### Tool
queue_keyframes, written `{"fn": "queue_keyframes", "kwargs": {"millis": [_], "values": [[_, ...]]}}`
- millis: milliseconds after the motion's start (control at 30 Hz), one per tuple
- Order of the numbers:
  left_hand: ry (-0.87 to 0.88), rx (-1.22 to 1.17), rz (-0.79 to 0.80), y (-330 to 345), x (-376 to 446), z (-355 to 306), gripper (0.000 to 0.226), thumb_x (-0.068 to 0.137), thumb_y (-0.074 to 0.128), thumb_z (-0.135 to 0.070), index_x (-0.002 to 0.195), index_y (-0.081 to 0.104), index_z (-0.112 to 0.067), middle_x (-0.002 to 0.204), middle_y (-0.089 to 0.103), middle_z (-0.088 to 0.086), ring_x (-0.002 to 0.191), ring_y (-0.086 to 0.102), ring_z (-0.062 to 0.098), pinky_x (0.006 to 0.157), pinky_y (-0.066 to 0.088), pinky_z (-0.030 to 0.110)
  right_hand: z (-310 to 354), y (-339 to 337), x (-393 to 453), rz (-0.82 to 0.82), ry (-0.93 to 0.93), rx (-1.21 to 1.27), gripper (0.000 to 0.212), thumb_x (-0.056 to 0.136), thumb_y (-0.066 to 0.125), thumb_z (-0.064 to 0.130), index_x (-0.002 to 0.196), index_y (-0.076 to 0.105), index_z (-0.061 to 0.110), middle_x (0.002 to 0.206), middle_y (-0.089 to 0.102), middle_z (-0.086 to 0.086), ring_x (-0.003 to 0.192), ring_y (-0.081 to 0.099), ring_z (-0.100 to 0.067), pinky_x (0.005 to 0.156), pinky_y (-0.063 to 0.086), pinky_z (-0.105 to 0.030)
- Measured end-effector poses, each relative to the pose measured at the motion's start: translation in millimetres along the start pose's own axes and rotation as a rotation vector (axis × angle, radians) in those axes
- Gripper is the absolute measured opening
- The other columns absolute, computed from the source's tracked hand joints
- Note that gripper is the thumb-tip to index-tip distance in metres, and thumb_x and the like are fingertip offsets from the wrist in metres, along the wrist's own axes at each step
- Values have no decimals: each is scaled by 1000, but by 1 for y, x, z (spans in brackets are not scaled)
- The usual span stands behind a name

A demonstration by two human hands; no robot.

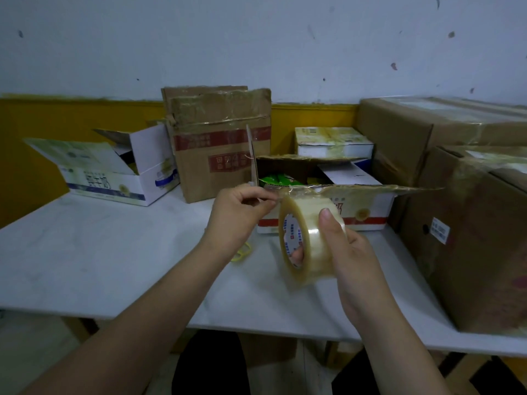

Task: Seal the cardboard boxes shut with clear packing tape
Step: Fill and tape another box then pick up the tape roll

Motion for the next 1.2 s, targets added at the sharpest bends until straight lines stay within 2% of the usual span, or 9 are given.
{"fn": "queue_keyframes", "kwargs": {"millis": [167, 300, 367, 433, 533, 700, 967, 1100, 1200], "values": [[393, 484, -135, 3, -3, 12, 8, 84, 78, -14, 83, 72, -20, 96, 50, -5, 78, 52, 9, 62, 48, 21, 4, 1, 1, 7, 18, 11, 49, 84, 53, 52, 98, 72, 9, 84, 76, -11, 67, 72, -12, 56, 53, -16], [487, 621, -270, 2, -7, 5, 30, 81, 78, -21, 81, 49, -16, 93, 49, -3, 77, 46, 11, 57, 48, 29, 5, 0, 1, 21, 55, -13, 53, 85, 52, 56, 99, 74, 10, 83, 75, -15, 71, 73, -18, 59, 54, -17], [581, 670, -242, -2, -2, 0, 24, 84, 75, -24, 98, 60, -13, 104, 58, 1, 93, 54, 14, 73, 49, 24, 5, -1, 0, 21, 57, -19, 52, 87, 52, 55, 99, 74, 10, 83, 75, -15, 73, 73, -19, 61, 55, -17], [639, 632, -4, -2, 5, -3, 36, 93, 71, -22, 127, 65, -13, 122, 65, 1, 112, 59, 12, 93, 47, 20, 6, -4, 1, 12, 45, -43, 50, 89, 52, 54, 96, 74, 9, 80, 75, -13, 71, 73, -18, 59, 53, -14], [567, 520, 247, -1, 15, -12, 33, 100, 59, -31, 131, 67, -23, 125, 69, -12, 111, 61, -4, 92, 50, 17, 8, -5, 3, 9, 35, -84, 49, 89, 53, 54, 92, 74, 10, 75, 75, -12, 66, 72, -16, 59, 52, -16], [569, 541, 317, -3, 30, -20, 24, 100, 61, -24, 119, 74, -22, 111, 71, -20, 89, 57, -25, 80, 47, 4, 10, -6, 9, 19, 33, -75, 57, 81, 53, 61, 89, 76, 9, 75, 74, -18, 69, 72, -24, 75, 58, -33], [427, 526, 217, 3, 43, -25, 18, 100, 61, -19, 109, 76, -21, 96, 75, -13, 87, 69, 3, 76, 54, 19, 4, -3, 11, 18, -98, -116, 44, 86, 54, 49, 93, 73, 9, 77, 76, -8, 71, 73, -14, 61, 52, -16], [278, 520, 318, -1, 57, -34, 19, 100, 61, -17, 110, 77, -19, 93, 67, -21, 92, 64, -2, 79, 48, 7, -3, -4, 23, -35, -38, -278, 42, 94, 57, 48, 79, 75, 13, 71, 75, -8, 67, 72, -19, 66, 57, -28], [218, 580, 491, -3, 65, -42, 23, 104, 54, -21, 114, 75, -20, 103, 72, -10, 97, 65, 4, 83, 49, 22, -8, 5, 30, -26, 29, -243, 46, 95, 58, 48, 81, 75, 8, 71, 74, -13, 66, 72, -26, 71, 59, -36]]}}
Point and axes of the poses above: each hand's wrist, its own x-axis towards the middle knuckle, its own y-axis out of the palm, z = x × y, the point moved 2 cm from there along x, towards the middle knuckle
